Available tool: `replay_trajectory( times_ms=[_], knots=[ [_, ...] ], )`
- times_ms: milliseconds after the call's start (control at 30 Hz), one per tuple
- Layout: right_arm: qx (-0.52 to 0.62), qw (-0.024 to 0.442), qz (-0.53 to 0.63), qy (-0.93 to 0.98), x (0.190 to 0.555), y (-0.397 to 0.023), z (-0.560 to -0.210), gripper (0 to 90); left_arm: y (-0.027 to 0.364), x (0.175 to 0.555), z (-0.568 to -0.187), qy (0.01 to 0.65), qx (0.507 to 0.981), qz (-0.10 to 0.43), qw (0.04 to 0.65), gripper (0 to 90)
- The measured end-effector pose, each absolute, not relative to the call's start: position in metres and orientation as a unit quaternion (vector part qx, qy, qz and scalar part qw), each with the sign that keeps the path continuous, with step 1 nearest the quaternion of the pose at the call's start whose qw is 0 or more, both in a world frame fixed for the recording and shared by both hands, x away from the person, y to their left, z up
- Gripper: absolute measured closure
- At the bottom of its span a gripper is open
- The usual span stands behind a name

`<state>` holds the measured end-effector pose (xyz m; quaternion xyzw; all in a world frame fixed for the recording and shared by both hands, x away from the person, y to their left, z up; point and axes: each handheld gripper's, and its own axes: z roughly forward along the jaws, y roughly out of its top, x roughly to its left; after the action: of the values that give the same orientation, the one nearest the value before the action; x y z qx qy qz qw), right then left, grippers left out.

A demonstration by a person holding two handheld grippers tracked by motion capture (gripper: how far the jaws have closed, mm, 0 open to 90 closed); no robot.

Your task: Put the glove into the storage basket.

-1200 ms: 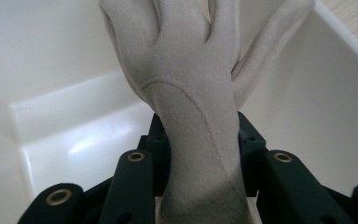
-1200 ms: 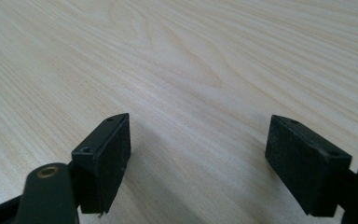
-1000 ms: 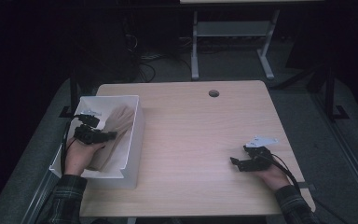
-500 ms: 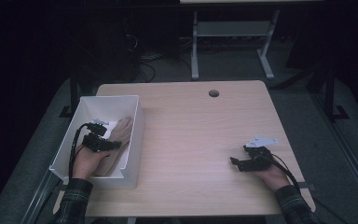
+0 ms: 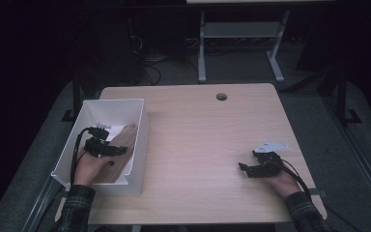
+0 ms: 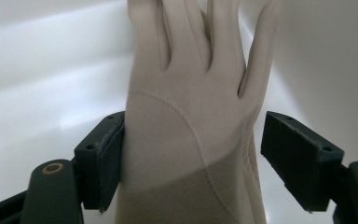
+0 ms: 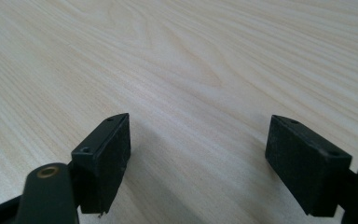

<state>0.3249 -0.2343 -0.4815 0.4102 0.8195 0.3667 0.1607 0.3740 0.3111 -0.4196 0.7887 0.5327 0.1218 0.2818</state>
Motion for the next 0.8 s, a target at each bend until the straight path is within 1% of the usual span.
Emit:
replay_trajectory(
  times_ms=[133, 267, 333, 400, 433, 467, 533, 600, 800],
  knots=[
    [0.411, 0.161, 0.367, 0.819, 0.325, -0.234, -0.482, 21.6, 0.310, 0.374, -0.409, 0.527, 0.788, 0.129, 0.290, 21.4],
    [0.411, 0.160, 0.366, 0.819, 0.325, -0.234, -0.481, 21.6, 0.307, 0.376, -0.382, 0.513, 0.787, 0.141, 0.311, 21.1],
    [0.411, 0.160, 0.367, 0.819, 0.325, -0.234, -0.481, 21.6, 0.306, 0.376, -0.376, 0.510, 0.787, 0.146, 0.315, 21.2],
    [0.411, 0.160, 0.367, 0.819, 0.325, -0.234, -0.481, 21.6, 0.299, 0.376, -0.358, 0.499, 0.790, 0.146, 0.325, 21.1],
    [0.411, 0.160, 0.367, 0.819, 0.325, -0.234, -0.481, 21.6, 0.299, 0.376, -0.358, 0.499, 0.790, 0.146, 0.325, 20.9],
    [0.411, 0.160, 0.367, 0.819, 0.325, -0.234, -0.482, 21.6, 0.293, 0.377, -0.347, 0.490, 0.793, 0.146, 0.331, 20.7],
    [0.410, 0.161, 0.366, 0.819, 0.325, -0.234, -0.482, 21.6, 0.290, 0.377, -0.341, 0.484, 0.796, 0.148, 0.332, 20.0],
    [0.411, 0.160, 0.367, 0.819, 0.325, -0.234, -0.481, 21.6, 0.279, 0.376, -0.326, 0.470, 0.800, 0.148, 0.343, 19.6],
    [0.411, 0.161, 0.366, 0.819, 0.325, -0.234, -0.482, 21.6, 0.257, 0.376, -0.312, 0.444, 0.807, 0.139, 0.363, 17.4]
  ],
)
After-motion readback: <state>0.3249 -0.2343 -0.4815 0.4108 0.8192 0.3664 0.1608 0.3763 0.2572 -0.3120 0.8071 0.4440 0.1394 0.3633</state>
